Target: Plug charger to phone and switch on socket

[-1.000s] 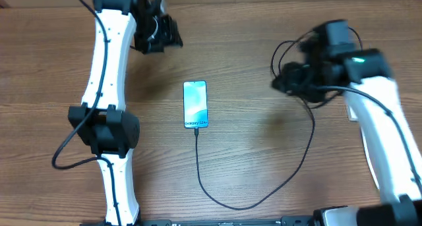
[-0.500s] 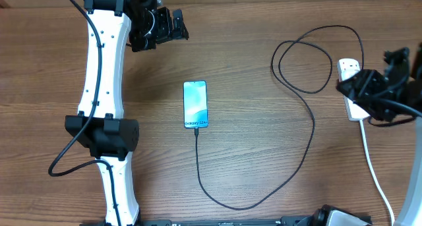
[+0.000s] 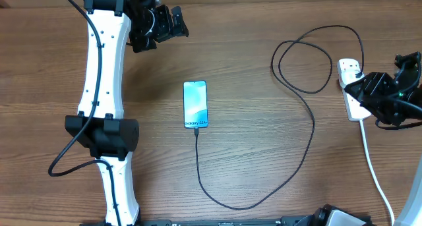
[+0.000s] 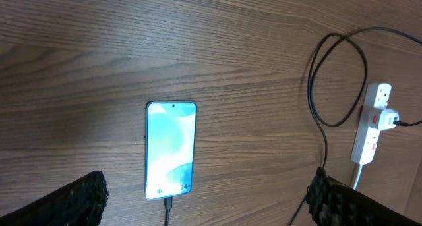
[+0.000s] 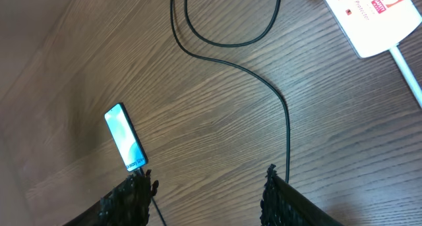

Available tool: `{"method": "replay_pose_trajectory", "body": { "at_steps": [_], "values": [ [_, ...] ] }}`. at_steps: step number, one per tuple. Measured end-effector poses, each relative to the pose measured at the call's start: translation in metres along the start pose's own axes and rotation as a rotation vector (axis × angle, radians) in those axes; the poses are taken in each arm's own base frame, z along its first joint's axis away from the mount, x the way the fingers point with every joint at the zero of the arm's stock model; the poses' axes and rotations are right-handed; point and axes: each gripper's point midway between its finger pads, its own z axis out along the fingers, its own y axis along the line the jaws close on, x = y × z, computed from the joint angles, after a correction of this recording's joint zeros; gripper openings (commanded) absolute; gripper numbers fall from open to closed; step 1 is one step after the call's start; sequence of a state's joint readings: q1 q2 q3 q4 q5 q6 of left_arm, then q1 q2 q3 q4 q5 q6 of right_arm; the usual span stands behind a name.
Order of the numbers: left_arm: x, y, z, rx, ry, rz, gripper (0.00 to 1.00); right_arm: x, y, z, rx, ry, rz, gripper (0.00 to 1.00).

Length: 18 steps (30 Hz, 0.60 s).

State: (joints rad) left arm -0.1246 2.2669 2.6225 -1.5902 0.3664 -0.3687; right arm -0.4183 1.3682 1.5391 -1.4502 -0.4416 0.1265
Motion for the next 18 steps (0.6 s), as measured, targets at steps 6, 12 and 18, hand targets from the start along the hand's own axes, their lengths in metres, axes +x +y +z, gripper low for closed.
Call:
{"method": "replay_pose_trajectory", "body": {
  "at_steps": [6,12,18],
  "values": [
    [0.0000,0.0000,0.0000,0.000,0.000,0.000,1.00,-0.0001,0.0000,0.0000,0.000,0.000,-0.008,0.57],
    [0.0000,0.0000,0.0000,0.000,0.000,0.000,1.00,-0.0007,0.0001,0.0000,0.000,-0.003,-0.014,0.57],
    [0.0000,0.0000,0.0000,0.000,0.000,0.000,1.00,-0.0088,0.0016,-0.0002,-0.006,-0.035,-0.022,0.56]
  ]
}}
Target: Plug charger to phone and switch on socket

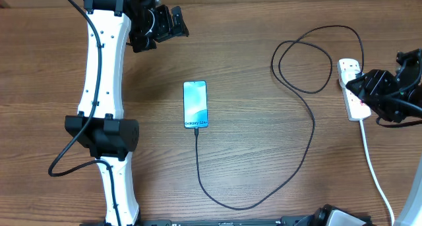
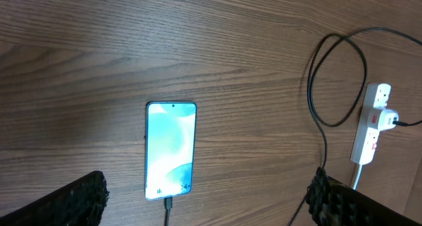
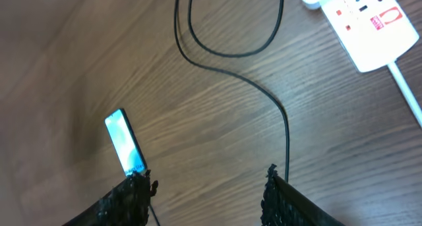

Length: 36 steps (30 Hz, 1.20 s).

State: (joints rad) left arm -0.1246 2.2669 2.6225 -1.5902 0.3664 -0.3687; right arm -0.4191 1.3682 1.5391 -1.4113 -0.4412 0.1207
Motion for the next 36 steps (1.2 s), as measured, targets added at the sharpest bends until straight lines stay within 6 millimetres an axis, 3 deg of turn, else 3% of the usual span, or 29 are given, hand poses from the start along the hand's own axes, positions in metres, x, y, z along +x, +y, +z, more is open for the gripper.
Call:
{"method": "replay_pose_trajectory", "body": {
  "at_steps": [5,10,17,23,30,36],
  "values": [
    [0.000,0.000,0.000,0.000,0.000,0.000,1.00,-0.013,-0.004,-0.003,-0.010,-0.049,0.038,0.56],
    [0.000,0.000,0.000,0.000,0.000,0.000,1.00,-0.032,-0.019,-0.012,-0.026,-0.123,0.117,0.46],
    [0.000,0.000,0.000,0.000,0.000,-0.003,1.00,-0.072,-0.062,-0.003,-0.096,-0.163,0.263,0.04],
    [0.000,0.000,0.000,0.000,0.000,-0.003,1.00,-0.097,-0.101,0.022,-0.160,-0.146,0.362,0.04],
    [0.000,0.000,0.000,0.000,0.000,-0.004,1.00,-0.134,-0.126,0.044,-0.233,-0.213,0.428,0.04],
    [0.000,0.000,0.000,0.000,0.000,-0.004,1.00,-0.132,-0.147,0.080,-0.254,-0.179,0.526,0.04]
  ]
}}
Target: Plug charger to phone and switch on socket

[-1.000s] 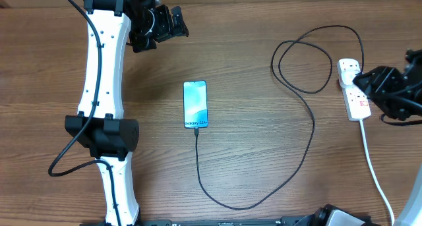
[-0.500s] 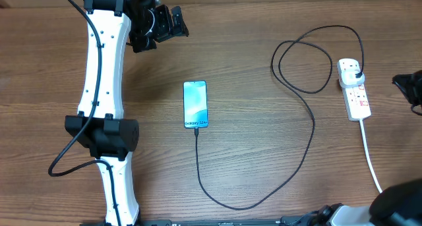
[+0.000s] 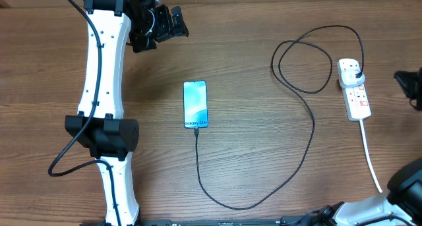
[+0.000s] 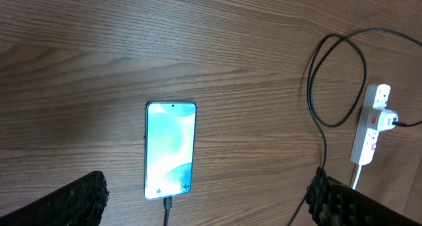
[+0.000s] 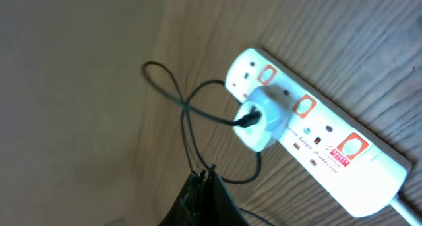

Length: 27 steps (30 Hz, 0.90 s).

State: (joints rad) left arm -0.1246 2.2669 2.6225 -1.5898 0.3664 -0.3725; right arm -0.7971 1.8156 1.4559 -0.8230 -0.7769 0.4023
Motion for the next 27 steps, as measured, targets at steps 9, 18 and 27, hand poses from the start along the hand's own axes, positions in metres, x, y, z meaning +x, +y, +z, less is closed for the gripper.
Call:
{"method": "replay_pose_trajectory", "body": {
  "at_steps": [9,18,27],
  "values": [
    [0.000,0.000,0.000,0.000,0.000,0.000,1.00,-0.004,-0.033,0.027,0.023,-0.007,0.080,0.04],
    [0.000,0.000,0.000,0.000,0.000,0.000,1.00,-0.002,-0.066,0.060,0.016,0.054,0.168,0.04],
    [0.000,0.000,0.000,0.000,0.000,-0.001,1.00,0.003,-0.085,0.090,-0.052,0.125,0.183,0.04]
  ]
}}
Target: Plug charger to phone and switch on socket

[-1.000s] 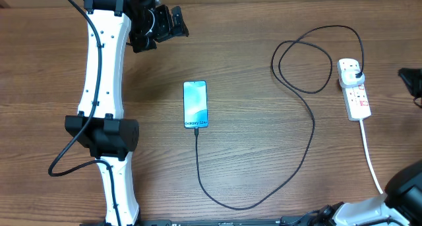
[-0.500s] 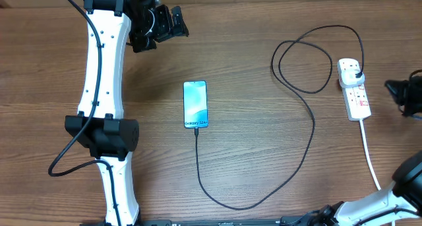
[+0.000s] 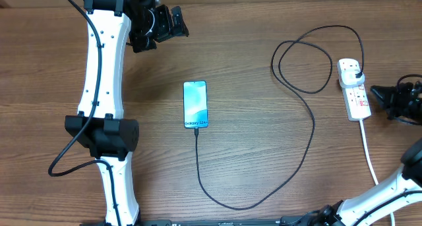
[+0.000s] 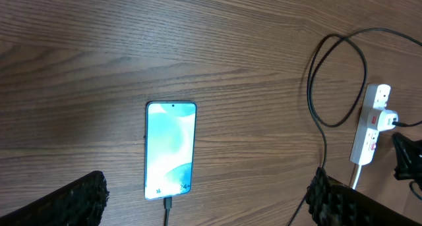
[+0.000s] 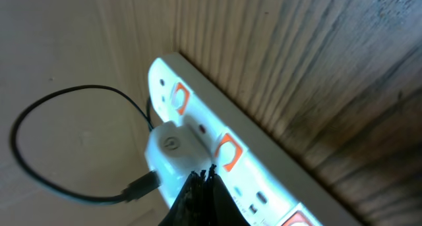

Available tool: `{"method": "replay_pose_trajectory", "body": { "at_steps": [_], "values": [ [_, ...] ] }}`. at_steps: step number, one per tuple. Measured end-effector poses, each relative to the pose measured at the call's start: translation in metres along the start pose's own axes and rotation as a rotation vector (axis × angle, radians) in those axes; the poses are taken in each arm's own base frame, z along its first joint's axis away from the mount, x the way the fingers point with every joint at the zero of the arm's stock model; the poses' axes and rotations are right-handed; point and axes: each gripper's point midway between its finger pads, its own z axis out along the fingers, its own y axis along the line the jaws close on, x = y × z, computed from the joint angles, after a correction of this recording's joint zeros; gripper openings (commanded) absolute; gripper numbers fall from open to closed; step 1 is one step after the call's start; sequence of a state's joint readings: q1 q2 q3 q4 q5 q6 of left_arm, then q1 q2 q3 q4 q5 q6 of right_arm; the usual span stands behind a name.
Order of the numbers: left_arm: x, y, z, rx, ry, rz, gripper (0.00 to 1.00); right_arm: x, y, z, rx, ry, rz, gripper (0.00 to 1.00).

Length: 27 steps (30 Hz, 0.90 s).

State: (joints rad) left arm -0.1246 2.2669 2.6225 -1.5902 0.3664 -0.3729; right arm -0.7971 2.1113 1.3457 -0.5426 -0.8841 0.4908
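The phone (image 3: 196, 105) lies screen-up and lit in the middle of the table, also seen in the left wrist view (image 4: 171, 150). A black cable (image 3: 310, 130) is plugged into its near end and loops to a white charger (image 5: 173, 150) in the white power strip (image 3: 353, 87). My right gripper (image 3: 373, 91) is shut. Its tips (image 5: 201, 178) sit right at the strip (image 5: 264, 167), beside the charger and an orange switch (image 5: 227, 151). My left gripper (image 3: 173, 23) hangs open at the back left, far from the phone, with nothing in it.
The strip's white cord (image 3: 372, 167) runs toward the front right edge of the wooden table (image 3: 66, 87). The cable's loop (image 3: 303, 58) lies left of the strip. The left arm's white links (image 3: 99, 87) stand along the left side.
My right gripper, still shut, was at the far right edge, away from the strip. Now its tips are close against the strip beside the charger. Phone, cable and left arm are unchanged.
My right gripper first hovered open over the strip's near part, then a little higher. Then it was shut and off to the right of the strip. Now its shut tips are at the strip. The phone stayed lit and plugged throughout; the left arm never moved.
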Motion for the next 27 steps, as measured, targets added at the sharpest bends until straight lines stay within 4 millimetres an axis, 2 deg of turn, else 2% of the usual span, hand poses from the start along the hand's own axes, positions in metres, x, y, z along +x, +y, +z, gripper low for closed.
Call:
{"method": "replay_pose_trajectory", "body": {
  "at_steps": [8,16,27],
  "values": [
    [0.000,0.000,0.000,0.000,0.000,-0.003,1.00,-0.002,0.002,0.006,-0.016,0.000,-0.056,0.04],
    [0.000,0.000,0.000,0.000,0.000,-0.003,1.00,0.006,0.001,0.028,0.008,0.026,-0.093,0.04],
    [0.000,0.000,0.000,0.000,0.000,-0.003,1.00,0.004,0.000,0.032,0.034,0.012,-0.109,0.04]
  ]
}}
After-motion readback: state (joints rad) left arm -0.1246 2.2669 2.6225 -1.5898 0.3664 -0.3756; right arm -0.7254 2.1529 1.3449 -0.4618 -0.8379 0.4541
